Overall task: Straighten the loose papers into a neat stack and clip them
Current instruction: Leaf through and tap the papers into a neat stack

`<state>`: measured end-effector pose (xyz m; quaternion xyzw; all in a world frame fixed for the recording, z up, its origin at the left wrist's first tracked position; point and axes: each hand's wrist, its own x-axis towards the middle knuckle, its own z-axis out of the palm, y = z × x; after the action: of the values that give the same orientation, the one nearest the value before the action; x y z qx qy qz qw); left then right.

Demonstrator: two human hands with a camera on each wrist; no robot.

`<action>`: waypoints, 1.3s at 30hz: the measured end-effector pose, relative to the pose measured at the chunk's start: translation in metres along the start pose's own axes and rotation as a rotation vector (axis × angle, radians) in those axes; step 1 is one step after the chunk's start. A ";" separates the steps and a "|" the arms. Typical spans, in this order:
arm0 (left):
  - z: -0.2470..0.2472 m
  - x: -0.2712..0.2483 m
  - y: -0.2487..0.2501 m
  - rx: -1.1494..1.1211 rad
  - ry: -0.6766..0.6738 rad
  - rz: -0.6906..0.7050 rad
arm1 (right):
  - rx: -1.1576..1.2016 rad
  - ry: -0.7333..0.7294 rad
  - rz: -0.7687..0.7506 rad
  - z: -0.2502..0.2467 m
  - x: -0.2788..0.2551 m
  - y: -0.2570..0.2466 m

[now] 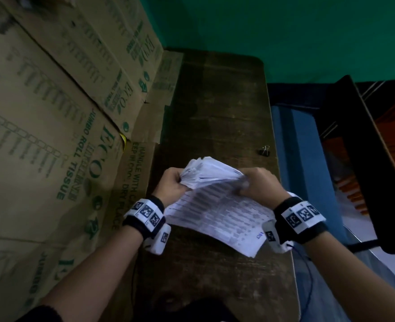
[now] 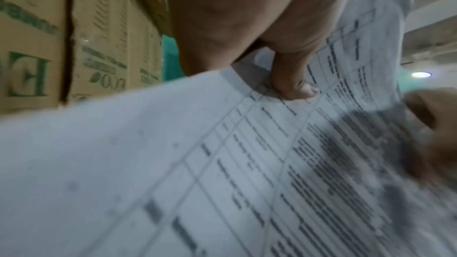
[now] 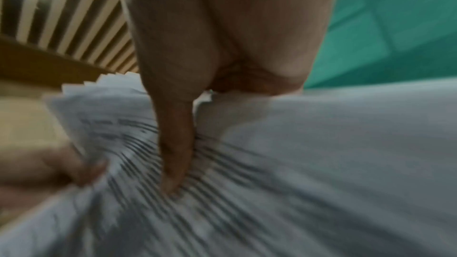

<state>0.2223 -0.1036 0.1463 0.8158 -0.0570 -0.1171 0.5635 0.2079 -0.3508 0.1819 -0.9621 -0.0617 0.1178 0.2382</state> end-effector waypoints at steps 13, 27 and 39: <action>-0.026 -0.009 -0.051 -0.324 0.213 -0.379 | 1.066 0.027 0.367 0.068 -0.060 0.103; -0.020 -0.030 -0.076 -0.195 0.138 -0.063 | 0.824 0.318 0.226 0.077 -0.046 0.105; -0.025 -0.026 -0.078 -0.414 0.218 -0.203 | 0.930 0.347 0.121 -0.001 -0.014 0.066</action>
<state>0.2007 -0.0474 0.0857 0.6923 0.1115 -0.0936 0.7067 0.1987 -0.4116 0.1548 -0.7613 0.0940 -0.0153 0.6413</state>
